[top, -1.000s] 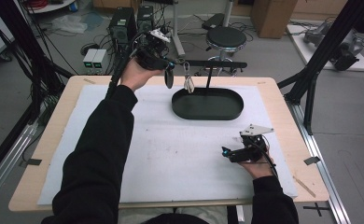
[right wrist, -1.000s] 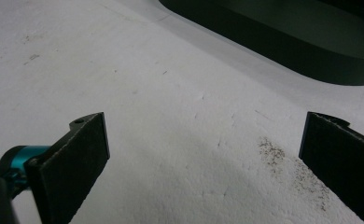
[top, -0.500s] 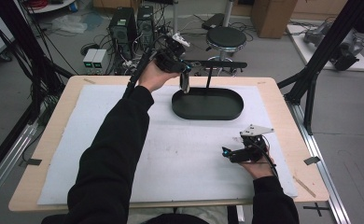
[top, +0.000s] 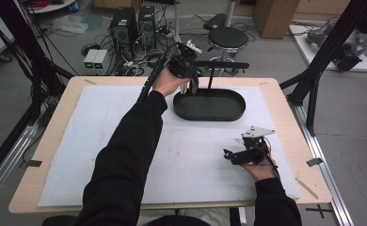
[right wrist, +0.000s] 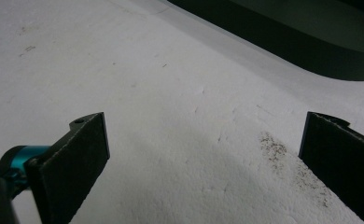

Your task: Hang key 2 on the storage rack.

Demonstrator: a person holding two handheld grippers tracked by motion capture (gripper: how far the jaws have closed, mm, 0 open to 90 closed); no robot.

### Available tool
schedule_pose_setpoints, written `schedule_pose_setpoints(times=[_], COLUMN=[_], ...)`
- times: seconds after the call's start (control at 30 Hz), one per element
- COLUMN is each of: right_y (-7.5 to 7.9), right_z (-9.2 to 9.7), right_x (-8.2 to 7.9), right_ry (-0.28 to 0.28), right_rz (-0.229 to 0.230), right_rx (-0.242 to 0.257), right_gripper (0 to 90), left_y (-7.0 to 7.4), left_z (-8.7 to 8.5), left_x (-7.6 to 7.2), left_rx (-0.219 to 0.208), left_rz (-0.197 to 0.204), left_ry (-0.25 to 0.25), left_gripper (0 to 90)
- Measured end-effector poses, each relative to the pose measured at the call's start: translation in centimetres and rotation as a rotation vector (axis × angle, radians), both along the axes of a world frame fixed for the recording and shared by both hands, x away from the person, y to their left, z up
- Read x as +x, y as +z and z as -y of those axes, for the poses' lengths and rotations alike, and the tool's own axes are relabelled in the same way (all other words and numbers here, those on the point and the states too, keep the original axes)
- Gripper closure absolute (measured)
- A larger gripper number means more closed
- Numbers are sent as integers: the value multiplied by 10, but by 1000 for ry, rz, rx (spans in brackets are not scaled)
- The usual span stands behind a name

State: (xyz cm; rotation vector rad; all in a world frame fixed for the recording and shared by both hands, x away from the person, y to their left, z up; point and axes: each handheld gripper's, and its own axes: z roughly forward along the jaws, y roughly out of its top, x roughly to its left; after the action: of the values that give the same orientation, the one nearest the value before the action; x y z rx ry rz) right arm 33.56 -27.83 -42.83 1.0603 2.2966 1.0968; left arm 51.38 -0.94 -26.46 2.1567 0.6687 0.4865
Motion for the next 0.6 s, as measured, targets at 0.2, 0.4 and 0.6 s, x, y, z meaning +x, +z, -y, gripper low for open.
schedule_pose_setpoints(times=[0.2, 0.4, 0.6], right_y=[0, 0, 0], right_z=[0, 1, 0], right_x=[0, 1, 2], right_ry=[0, 1, 5], right_rz=[4, 6, 5], right_rx=[5, 4, 7], right_gripper=[9, 8, 9], left_y=[-12, -26, -31], left_z=[7, 17, 25], left_x=[2, 4, 7], left_rx=[32, 97, 106], left_rz=[-2, 38, 80], left_ry=[8, 39, 78], left_gripper=[854, 853, 853])
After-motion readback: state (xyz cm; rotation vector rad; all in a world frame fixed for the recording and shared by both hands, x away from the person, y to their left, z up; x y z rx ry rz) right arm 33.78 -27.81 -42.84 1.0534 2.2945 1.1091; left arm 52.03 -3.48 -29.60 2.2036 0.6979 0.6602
